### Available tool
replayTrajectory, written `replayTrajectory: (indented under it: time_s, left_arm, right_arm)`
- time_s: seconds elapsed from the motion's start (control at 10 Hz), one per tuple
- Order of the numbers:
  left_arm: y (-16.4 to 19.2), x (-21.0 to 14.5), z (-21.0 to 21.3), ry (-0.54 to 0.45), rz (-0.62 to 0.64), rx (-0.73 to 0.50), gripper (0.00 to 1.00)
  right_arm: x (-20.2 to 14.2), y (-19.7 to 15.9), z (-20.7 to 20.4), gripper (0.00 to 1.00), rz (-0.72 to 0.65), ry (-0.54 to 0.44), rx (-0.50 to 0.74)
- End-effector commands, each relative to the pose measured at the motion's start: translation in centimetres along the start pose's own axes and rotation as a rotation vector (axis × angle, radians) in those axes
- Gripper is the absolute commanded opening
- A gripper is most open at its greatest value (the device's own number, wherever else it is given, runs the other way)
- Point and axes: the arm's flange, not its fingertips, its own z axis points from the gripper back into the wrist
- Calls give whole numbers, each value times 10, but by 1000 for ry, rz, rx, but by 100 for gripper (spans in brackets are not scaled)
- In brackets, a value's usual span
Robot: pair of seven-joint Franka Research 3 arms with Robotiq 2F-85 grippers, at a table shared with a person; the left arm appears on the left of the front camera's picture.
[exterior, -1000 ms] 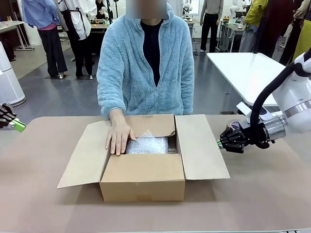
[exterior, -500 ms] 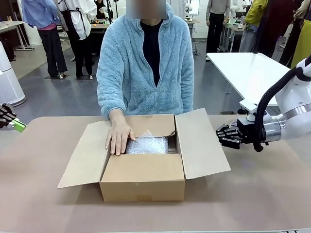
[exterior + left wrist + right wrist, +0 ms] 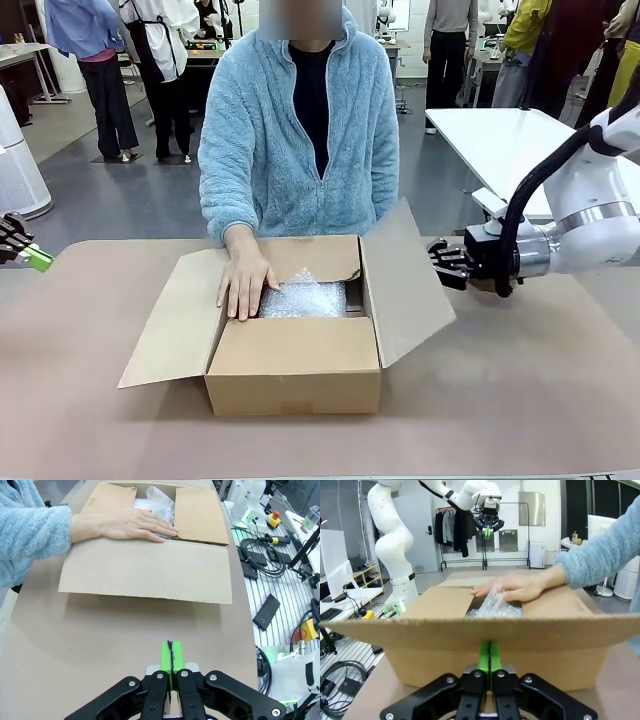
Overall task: Wrap the clocks to prevent damage.
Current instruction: Push the right (or left) flap of the Package Box to close it.
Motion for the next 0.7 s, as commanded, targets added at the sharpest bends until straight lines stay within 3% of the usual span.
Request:
replayTrajectory:
  time_s: [0.0, 0.6]
  left_arm:
    - [0, 1, 0, -10, -6, 0, 0]
    - [0, 1, 0, -10, -6, 0, 0]
  right_arm:
    - [6, -12, -14, 1, 24, -18, -15]
    - [-6, -34, -67, 1, -16, 58, 23]
